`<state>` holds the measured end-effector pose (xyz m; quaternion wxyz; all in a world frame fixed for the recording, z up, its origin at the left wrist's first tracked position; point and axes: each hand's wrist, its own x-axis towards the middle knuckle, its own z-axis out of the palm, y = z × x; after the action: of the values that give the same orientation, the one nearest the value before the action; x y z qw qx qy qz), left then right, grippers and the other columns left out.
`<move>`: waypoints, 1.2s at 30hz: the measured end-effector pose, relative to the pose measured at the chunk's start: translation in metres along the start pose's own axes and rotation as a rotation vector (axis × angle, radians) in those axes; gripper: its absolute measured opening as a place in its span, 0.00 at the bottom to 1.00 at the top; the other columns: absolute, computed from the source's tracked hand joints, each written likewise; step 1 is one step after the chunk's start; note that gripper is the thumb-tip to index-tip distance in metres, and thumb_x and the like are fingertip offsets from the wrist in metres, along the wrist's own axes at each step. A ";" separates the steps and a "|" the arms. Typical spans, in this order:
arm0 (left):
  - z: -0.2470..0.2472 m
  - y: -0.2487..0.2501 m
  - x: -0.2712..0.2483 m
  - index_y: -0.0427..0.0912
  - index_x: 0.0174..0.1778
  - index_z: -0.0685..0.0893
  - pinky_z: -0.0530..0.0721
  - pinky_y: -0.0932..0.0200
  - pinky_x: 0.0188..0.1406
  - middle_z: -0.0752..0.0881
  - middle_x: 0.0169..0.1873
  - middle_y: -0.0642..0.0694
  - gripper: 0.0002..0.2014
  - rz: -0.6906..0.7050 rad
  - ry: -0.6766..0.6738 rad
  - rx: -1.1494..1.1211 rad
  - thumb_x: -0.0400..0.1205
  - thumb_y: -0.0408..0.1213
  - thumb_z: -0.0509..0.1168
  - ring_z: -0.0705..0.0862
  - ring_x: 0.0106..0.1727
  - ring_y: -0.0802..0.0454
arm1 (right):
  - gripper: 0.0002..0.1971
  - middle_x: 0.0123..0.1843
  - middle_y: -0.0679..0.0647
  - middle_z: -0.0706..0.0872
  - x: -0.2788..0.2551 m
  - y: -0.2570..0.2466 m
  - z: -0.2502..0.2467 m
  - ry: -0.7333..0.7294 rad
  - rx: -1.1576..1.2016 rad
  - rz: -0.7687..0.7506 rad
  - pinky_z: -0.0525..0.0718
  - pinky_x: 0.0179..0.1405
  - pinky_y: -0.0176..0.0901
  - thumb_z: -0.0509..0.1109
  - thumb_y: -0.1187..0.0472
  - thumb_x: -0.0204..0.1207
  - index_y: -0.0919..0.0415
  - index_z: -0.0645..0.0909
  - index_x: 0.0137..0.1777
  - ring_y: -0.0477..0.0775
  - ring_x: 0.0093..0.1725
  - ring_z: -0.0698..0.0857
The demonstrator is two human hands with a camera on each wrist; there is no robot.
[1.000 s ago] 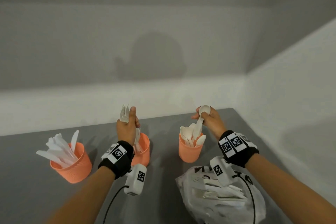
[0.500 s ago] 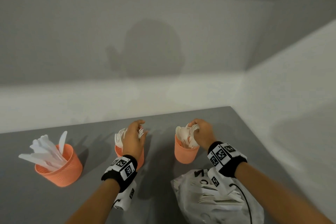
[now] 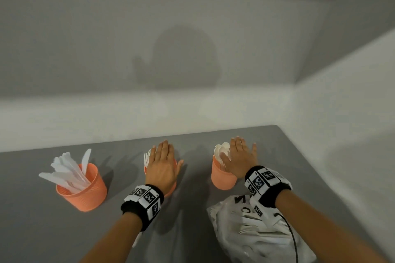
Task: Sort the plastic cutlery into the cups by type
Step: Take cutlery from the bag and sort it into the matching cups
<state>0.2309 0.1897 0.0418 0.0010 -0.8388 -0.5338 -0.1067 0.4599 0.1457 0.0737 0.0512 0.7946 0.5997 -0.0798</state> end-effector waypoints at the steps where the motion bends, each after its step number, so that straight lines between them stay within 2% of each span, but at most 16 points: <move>1: 0.000 0.000 -0.001 0.31 0.75 0.68 0.56 0.46 0.80 0.69 0.76 0.32 0.42 -0.026 -0.040 -0.025 0.79 0.60 0.34 0.68 0.78 0.38 | 0.37 0.85 0.59 0.44 0.000 0.000 -0.003 -0.025 0.002 0.005 0.41 0.80 0.65 0.41 0.40 0.82 0.64 0.42 0.82 0.56 0.84 0.45; 3: 0.000 -0.001 -0.002 0.36 0.82 0.51 0.46 0.46 0.82 0.53 0.82 0.36 0.44 -0.052 -0.100 -0.026 0.77 0.65 0.34 0.51 0.84 0.41 | 0.37 0.85 0.59 0.44 0.001 -0.001 -0.009 -0.059 0.038 0.011 0.42 0.80 0.66 0.43 0.38 0.82 0.62 0.42 0.83 0.57 0.84 0.44; 5: -0.005 0.001 -0.003 0.40 0.82 0.43 0.42 0.44 0.83 0.47 0.83 0.39 0.40 -0.062 -0.103 -0.004 0.81 0.64 0.40 0.45 0.84 0.43 | 0.37 0.85 0.59 0.42 0.000 -0.003 -0.012 -0.073 0.122 0.017 0.40 0.80 0.67 0.43 0.37 0.81 0.58 0.41 0.83 0.58 0.84 0.42; 10: -0.022 0.007 -0.012 0.44 0.82 0.41 0.41 0.43 0.82 0.43 0.83 0.38 0.39 -0.033 -0.060 -0.117 0.81 0.63 0.44 0.43 0.84 0.42 | 0.36 0.85 0.58 0.41 -0.019 -0.008 -0.026 0.027 0.340 0.021 0.41 0.80 0.64 0.47 0.38 0.82 0.54 0.39 0.83 0.56 0.84 0.42; 12: -0.031 0.013 -0.019 0.44 0.82 0.42 0.45 0.46 0.82 0.45 0.83 0.38 0.41 0.034 -0.038 -0.252 0.79 0.64 0.43 0.46 0.84 0.42 | 0.34 0.85 0.58 0.48 -0.031 -0.008 -0.032 0.103 0.437 -0.020 0.47 0.81 0.59 0.52 0.42 0.82 0.54 0.46 0.83 0.56 0.84 0.47; 13: -0.036 0.016 -0.023 0.44 0.82 0.42 0.48 0.47 0.82 0.46 0.83 0.39 0.40 0.067 -0.043 -0.338 0.79 0.62 0.45 0.49 0.84 0.42 | 0.32 0.84 0.59 0.55 -0.037 -0.008 -0.036 0.140 0.525 -0.042 0.53 0.81 0.55 0.55 0.46 0.83 0.56 0.52 0.82 0.57 0.83 0.54; 15: -0.044 0.026 -0.032 0.44 0.83 0.46 0.61 0.49 0.79 0.51 0.83 0.40 0.36 0.119 -0.052 -0.513 0.83 0.53 0.53 0.59 0.82 0.42 | 0.23 0.74 0.61 0.76 -0.052 -0.005 -0.040 0.190 0.729 -0.063 0.68 0.75 0.48 0.61 0.54 0.81 0.60 0.70 0.75 0.60 0.74 0.73; 17: -0.048 0.038 -0.041 0.43 0.81 0.55 0.73 0.50 0.69 0.60 0.80 0.41 0.31 0.172 -0.025 -0.615 0.83 0.41 0.59 0.72 0.74 0.42 | 0.14 0.59 0.63 0.87 -0.071 -0.001 -0.042 0.209 0.844 -0.060 0.78 0.66 0.51 0.65 0.60 0.79 0.62 0.82 0.61 0.61 0.59 0.85; 19: -0.047 0.052 -0.048 0.41 0.74 0.67 0.78 0.49 0.64 0.71 0.72 0.42 0.24 0.216 -0.020 -0.706 0.81 0.35 0.62 0.79 0.64 0.44 | 0.10 0.51 0.65 0.90 -0.095 0.007 -0.037 0.165 0.850 -0.043 0.84 0.57 0.49 0.67 0.63 0.76 0.65 0.86 0.52 0.53 0.44 0.88; 21: -0.040 0.067 -0.056 0.39 0.63 0.77 0.80 0.43 0.61 0.78 0.61 0.40 0.15 0.220 -0.065 -0.787 0.79 0.33 0.63 0.81 0.55 0.43 | 0.09 0.49 0.67 0.90 -0.119 0.015 -0.026 0.068 0.785 -0.032 0.82 0.44 0.37 0.67 0.64 0.76 0.69 0.85 0.49 0.43 0.33 0.85; 23: -0.033 0.085 -0.067 0.38 0.52 0.83 0.80 0.44 0.59 0.79 0.53 0.41 0.08 0.216 -0.137 -0.830 0.78 0.31 0.63 0.81 0.52 0.44 | 0.11 0.52 0.65 0.89 -0.140 0.026 -0.009 -0.029 0.618 -0.011 0.81 0.43 0.36 0.67 0.65 0.76 0.71 0.85 0.52 0.51 0.41 0.87; 26: -0.021 0.106 -0.086 0.39 0.48 0.86 0.73 0.61 0.62 0.76 0.52 0.45 0.06 0.216 -0.223 -0.773 0.79 0.32 0.65 0.78 0.53 0.50 | 0.16 0.63 0.60 0.85 -0.156 0.043 0.022 -0.172 0.339 0.030 0.77 0.64 0.44 0.69 0.63 0.73 0.64 0.82 0.62 0.59 0.64 0.82; 29: -0.011 0.121 -0.099 0.39 0.55 0.85 0.69 0.60 0.68 0.76 0.60 0.39 0.10 0.110 -0.356 -0.749 0.80 0.37 0.65 0.76 0.64 0.45 | 0.28 0.70 0.59 0.79 -0.155 0.051 0.042 -0.211 0.108 0.028 0.70 0.73 0.48 0.74 0.55 0.70 0.61 0.74 0.70 0.60 0.71 0.75; 32: -0.002 0.129 -0.105 0.45 0.69 0.77 0.66 0.59 0.71 0.72 0.67 0.38 0.19 0.015 -0.491 -0.669 0.81 0.42 0.63 0.73 0.70 0.43 | 0.38 0.75 0.61 0.72 -0.145 0.054 0.049 -0.246 0.006 -0.005 0.65 0.77 0.50 0.76 0.53 0.68 0.63 0.66 0.75 0.61 0.75 0.70; 34: 0.001 0.133 -0.109 0.47 0.74 0.70 0.66 0.57 0.72 0.70 0.70 0.37 0.23 0.001 -0.543 -0.633 0.82 0.39 0.61 0.72 0.72 0.42 | 0.42 0.77 0.62 0.70 -0.141 0.054 0.053 -0.274 -0.027 -0.031 0.64 0.78 0.51 0.78 0.54 0.66 0.63 0.62 0.76 0.62 0.76 0.68; 36: 0.000 0.134 -0.109 0.46 0.75 0.68 0.65 0.58 0.72 0.68 0.72 0.38 0.25 -0.001 -0.561 -0.617 0.80 0.32 0.60 0.70 0.73 0.42 | 0.43 0.76 0.62 0.71 -0.136 0.053 0.057 -0.279 -0.057 -0.066 0.66 0.77 0.51 0.78 0.56 0.66 0.64 0.60 0.78 0.62 0.76 0.70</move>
<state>0.3068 0.0346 0.0376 -0.3957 -0.7962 -0.4568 -0.0291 0.4712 -0.0072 0.0421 0.1537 0.7537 0.6148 -0.1740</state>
